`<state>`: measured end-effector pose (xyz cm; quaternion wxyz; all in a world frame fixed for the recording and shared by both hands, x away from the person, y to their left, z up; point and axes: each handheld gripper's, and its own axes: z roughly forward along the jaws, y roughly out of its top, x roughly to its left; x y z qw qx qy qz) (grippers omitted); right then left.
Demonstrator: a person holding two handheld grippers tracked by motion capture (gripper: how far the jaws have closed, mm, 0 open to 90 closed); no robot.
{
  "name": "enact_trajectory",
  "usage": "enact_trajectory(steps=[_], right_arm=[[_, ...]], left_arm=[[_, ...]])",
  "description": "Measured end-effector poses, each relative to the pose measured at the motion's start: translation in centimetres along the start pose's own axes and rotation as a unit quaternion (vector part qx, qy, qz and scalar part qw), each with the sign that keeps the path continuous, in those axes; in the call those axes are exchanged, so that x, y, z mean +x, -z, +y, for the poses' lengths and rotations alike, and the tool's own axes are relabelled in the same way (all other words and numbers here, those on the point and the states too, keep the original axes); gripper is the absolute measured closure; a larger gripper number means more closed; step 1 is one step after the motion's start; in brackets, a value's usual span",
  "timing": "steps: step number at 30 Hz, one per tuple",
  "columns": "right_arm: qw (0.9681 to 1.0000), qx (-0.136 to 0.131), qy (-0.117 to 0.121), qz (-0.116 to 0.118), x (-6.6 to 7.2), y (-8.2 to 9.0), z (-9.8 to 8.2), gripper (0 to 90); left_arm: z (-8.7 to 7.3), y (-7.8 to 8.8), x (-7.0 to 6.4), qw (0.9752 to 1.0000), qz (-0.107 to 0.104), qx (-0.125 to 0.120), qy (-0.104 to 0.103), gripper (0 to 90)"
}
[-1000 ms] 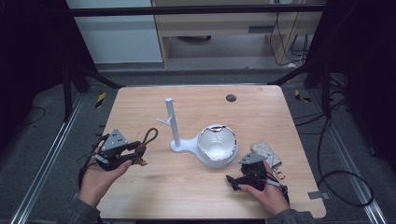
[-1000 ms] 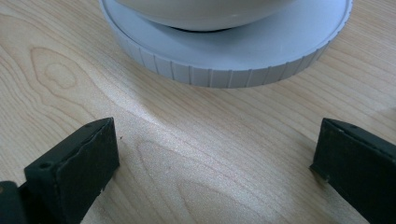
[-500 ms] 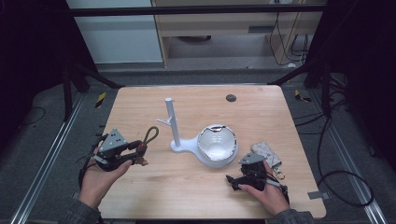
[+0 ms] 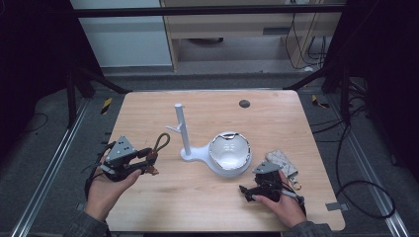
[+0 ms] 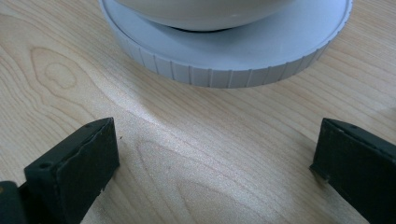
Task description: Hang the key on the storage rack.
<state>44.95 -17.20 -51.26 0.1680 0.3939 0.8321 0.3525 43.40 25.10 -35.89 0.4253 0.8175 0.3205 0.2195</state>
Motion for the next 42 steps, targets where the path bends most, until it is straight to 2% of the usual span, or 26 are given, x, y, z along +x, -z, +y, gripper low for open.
enact_trajectory(steps=[25,34,42], right_arm=[[1.0,0.0,0.0,0.0,0.0,0.0,0.0,0.2],[1.0,0.0,0.0,0.0,0.0,0.0,0.0,0.3],[1.0,0.0,0.0,0.0,0.0,0.0,0.0,0.3]], left_arm=[[1.5,-1.4,-0.7,0.9998,-0.005,-0.019,0.003,65.7],[1.9,-1.8,-0.7,0.9998,-0.006,-0.019,0.001,65.6],[2.2,-2.8,-0.4,0.9999,-0.004,-0.015,0.006,65.6]])
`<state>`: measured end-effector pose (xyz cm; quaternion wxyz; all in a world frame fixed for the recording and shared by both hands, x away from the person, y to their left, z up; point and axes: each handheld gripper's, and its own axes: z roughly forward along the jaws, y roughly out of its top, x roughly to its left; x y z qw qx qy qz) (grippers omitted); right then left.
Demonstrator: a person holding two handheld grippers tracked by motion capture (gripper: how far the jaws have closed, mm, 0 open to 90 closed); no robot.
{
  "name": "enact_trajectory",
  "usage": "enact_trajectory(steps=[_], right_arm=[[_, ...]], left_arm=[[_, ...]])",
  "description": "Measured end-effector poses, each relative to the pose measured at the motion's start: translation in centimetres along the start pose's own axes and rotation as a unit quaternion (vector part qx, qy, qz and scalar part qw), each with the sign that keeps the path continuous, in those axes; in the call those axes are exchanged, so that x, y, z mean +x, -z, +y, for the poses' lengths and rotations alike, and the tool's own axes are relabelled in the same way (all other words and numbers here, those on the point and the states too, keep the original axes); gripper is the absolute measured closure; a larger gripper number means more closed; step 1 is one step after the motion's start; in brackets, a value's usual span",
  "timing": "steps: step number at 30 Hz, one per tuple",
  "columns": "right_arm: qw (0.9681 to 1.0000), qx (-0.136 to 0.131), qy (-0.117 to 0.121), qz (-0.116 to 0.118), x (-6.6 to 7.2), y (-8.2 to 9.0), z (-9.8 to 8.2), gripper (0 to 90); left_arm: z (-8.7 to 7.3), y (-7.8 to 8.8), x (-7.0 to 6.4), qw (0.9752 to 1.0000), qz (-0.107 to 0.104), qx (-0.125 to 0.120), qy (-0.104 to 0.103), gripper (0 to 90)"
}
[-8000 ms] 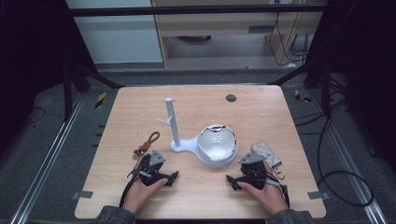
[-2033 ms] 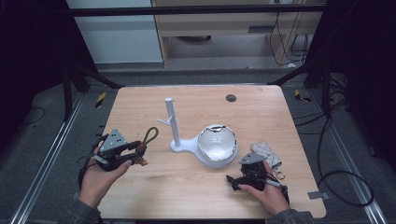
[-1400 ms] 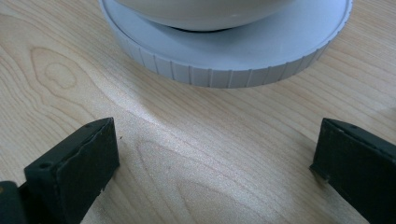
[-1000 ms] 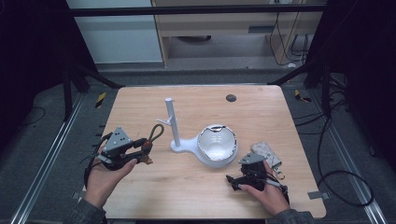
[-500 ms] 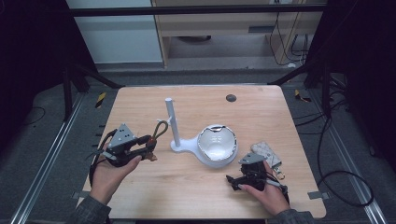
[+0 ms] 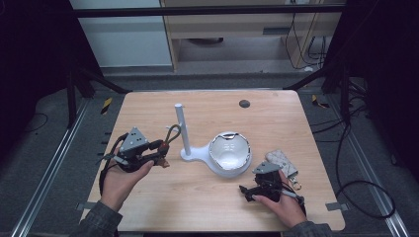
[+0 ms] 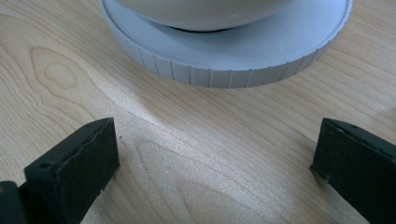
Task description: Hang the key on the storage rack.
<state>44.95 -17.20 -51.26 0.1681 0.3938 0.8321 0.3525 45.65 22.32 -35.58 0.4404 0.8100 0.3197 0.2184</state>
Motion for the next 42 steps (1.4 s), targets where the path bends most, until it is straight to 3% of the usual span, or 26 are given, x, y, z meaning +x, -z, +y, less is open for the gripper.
enact_trajectory(steps=[42], right_arm=[[1.0,0.0,0.0,0.0,0.0,0.0,0.0,0.2]], left_arm=[[-0.7,-3.7,1.0,0.9995,0.008,0.016,0.025,65.6]])
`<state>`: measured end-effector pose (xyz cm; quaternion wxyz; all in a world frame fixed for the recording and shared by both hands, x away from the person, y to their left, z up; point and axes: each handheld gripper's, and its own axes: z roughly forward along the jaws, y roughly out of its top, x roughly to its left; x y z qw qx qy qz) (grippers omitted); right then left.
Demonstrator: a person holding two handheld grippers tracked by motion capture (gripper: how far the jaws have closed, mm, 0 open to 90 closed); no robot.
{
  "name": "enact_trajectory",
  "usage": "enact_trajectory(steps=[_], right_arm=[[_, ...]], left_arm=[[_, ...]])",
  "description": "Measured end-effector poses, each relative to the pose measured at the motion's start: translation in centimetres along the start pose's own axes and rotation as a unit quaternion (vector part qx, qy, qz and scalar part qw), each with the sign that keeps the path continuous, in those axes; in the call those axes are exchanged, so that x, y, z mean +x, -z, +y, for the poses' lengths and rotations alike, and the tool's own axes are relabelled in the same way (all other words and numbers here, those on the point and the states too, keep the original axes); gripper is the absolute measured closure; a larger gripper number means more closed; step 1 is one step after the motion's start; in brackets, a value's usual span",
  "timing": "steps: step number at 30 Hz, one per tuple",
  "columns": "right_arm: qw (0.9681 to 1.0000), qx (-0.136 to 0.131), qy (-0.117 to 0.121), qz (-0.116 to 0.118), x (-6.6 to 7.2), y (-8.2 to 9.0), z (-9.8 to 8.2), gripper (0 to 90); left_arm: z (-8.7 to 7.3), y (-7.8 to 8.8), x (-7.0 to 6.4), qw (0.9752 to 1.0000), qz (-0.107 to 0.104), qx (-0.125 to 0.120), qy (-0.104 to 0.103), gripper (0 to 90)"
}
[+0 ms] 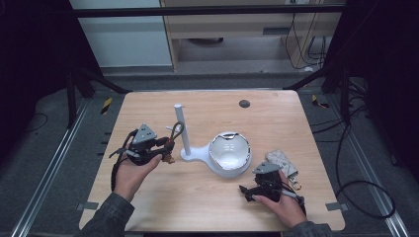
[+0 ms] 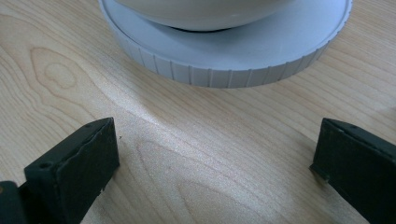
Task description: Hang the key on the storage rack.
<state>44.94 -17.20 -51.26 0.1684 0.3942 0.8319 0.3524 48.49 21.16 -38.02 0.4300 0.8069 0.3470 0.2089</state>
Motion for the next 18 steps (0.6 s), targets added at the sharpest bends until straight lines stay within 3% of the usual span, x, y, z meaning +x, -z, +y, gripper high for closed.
enact_trajectory(steps=[18], right_arm=[[1.0,0.0,0.0,0.001,0.0,0.0,0.0,0.2]], left_arm=[[0.0,-1.2,-0.1,1.0,-0.002,0.005,0.005,65.5]])
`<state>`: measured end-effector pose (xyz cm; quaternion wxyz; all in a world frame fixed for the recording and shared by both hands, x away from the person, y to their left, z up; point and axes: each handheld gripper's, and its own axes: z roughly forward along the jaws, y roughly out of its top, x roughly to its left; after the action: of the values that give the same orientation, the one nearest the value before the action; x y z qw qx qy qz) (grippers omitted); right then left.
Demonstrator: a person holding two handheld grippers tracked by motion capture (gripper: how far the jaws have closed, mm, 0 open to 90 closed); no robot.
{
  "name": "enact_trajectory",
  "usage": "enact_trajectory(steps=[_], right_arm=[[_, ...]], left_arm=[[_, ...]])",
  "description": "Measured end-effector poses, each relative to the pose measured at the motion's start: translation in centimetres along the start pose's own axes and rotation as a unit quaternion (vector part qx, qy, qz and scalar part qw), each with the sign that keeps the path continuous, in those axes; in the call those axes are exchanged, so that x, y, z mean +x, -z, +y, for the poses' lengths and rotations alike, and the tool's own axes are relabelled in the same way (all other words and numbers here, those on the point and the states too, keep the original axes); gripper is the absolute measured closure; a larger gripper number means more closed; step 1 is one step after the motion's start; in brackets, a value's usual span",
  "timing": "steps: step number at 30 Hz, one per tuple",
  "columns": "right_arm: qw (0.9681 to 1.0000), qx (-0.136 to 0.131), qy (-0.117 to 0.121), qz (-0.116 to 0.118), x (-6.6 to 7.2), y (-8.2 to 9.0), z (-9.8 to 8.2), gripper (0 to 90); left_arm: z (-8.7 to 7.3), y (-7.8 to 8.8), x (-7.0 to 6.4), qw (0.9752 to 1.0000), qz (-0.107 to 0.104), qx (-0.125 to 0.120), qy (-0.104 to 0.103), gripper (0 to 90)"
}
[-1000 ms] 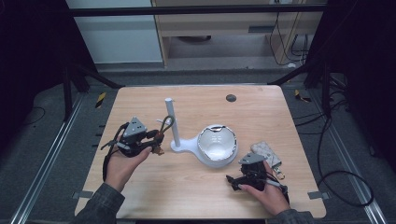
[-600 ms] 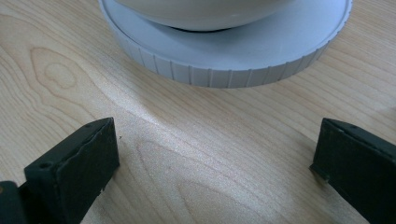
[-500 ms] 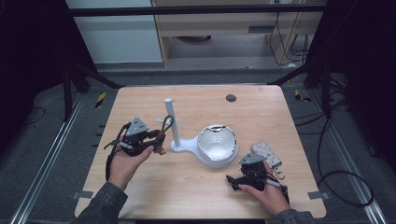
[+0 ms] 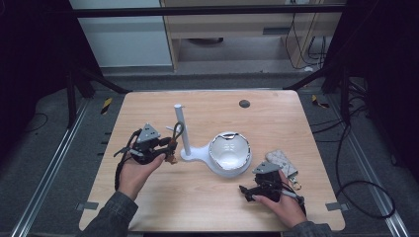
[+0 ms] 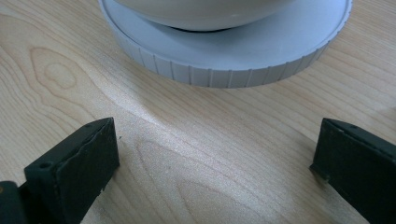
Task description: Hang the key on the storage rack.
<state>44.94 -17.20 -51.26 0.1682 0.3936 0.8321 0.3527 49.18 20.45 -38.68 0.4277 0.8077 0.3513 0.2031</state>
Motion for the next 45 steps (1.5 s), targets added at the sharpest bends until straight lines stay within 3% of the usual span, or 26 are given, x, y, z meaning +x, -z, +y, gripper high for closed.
enact_trajectory(steps=[14,22,27,31,35,38,41,45], right_arm=[[1.0,0.0,-0.001,-0.002,0.0,0.0,0.0,0.2],[1.0,0.0,-0.001,-0.001,0.0,0.0,0.0,0.2],[1.0,0.0,-0.001,-0.002,0.0,0.0,0.0,0.3],[1.0,0.0,-0.002,-0.001,0.0,0.0,0.0,0.3],[1.0,0.0,-0.002,-0.003,0.0,0.1,-0.1,0.3],[0.9998,0.011,0.013,0.01,-0.4,0.4,-0.1,2.0],[0.9996,0.023,0.008,0.011,-0.6,0.9,0.1,6.6],[0.9995,0.024,0.014,-0.014,-1.1,2.7,0.9,6.5]], left_arm=[[0.0,-0.6,0.0,1.0,-0.003,0.004,0.006,64.9],[-0.6,-0.4,0.3,0.9998,0.003,0.016,0.01,52.1],[-1.8,-0.5,0.8,0.9995,0.009,0.026,0.017,39.2],[-3.3,-0.9,1.7,0.9989,0.014,0.027,0.037,26.9],[-4.9,-1.7,2.6,0.998,0.024,0.032,0.049,21.2],[-6.3,-2.3,3.5,0.9968,0.032,0.028,0.068,16.9],[-7.0,-2.5,3.7,0.9967,0.036,0.029,0.066,15.6],[-7.7,-2.7,4.1,0.997,0.039,0.039,0.055,11.3]])
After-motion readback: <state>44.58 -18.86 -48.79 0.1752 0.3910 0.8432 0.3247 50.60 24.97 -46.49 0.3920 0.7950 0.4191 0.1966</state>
